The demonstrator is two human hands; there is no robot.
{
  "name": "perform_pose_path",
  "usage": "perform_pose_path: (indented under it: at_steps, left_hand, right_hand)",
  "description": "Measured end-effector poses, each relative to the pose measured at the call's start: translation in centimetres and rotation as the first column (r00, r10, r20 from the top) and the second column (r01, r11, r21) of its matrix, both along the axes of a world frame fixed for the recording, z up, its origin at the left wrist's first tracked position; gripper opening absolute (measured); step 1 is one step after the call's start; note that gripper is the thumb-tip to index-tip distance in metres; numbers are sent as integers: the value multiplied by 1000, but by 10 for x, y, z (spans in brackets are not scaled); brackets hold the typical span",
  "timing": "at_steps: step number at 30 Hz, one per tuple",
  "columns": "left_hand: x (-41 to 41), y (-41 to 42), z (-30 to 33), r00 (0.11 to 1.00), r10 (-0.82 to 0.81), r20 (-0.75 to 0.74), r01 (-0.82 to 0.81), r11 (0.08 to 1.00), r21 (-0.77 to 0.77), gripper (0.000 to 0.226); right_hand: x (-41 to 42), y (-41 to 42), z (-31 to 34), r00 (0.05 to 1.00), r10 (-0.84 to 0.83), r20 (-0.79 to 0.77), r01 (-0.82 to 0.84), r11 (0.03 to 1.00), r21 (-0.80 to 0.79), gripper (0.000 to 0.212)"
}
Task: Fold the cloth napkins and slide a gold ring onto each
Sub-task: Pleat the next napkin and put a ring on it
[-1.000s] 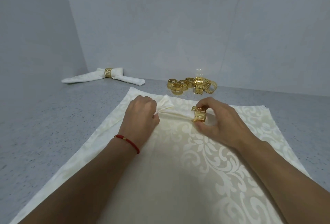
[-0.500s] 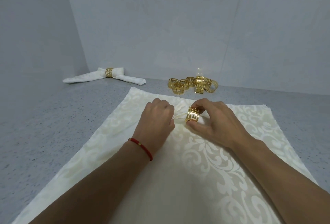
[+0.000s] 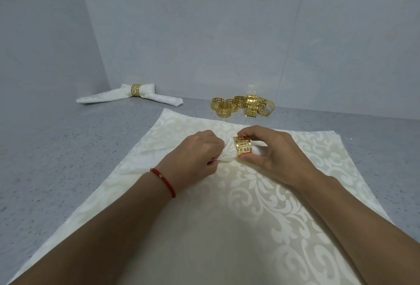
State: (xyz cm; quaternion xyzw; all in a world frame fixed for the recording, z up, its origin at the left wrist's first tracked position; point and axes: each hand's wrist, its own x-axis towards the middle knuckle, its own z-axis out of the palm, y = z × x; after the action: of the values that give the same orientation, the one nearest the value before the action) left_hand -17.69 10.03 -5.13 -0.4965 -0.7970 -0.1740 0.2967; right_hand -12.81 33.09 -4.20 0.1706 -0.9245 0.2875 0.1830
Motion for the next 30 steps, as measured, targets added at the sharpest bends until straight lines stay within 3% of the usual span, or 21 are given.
perform_pose_path:
  at_steps: [8,14,19,25,28,30]
  left_hand:
    - [-2,-5,2,1000,-1,16,1,1000,-3,23]
    - [-2,-6,3,999,-25,41,23,999,49,22]
    - [-1,-2,1,999,18,43,-22,994,104,22]
    - [9,9,-6,982,146,121,-174,946,274,15]
    - [7,6,-6,975,148,166,-193,933,304,22]
    - [6,5,-6,974,170,148,-208,933,294,25]
  right_hand:
    - [-3,2,5,999,39,18,-39,999,-10,52]
    - [-2,-1,7,996,82,29,-77,990,-121,51]
    - [-1,-17,5,997,73,-11,-73,997,-7,48]
    - [0,-28,4,992,69,-108,-65,997,34,41]
    - [0,-27,2,1000,17,1,-17,994,-110,54]
    - [2,-26,2,992,-29,127,65,953,-296,47]
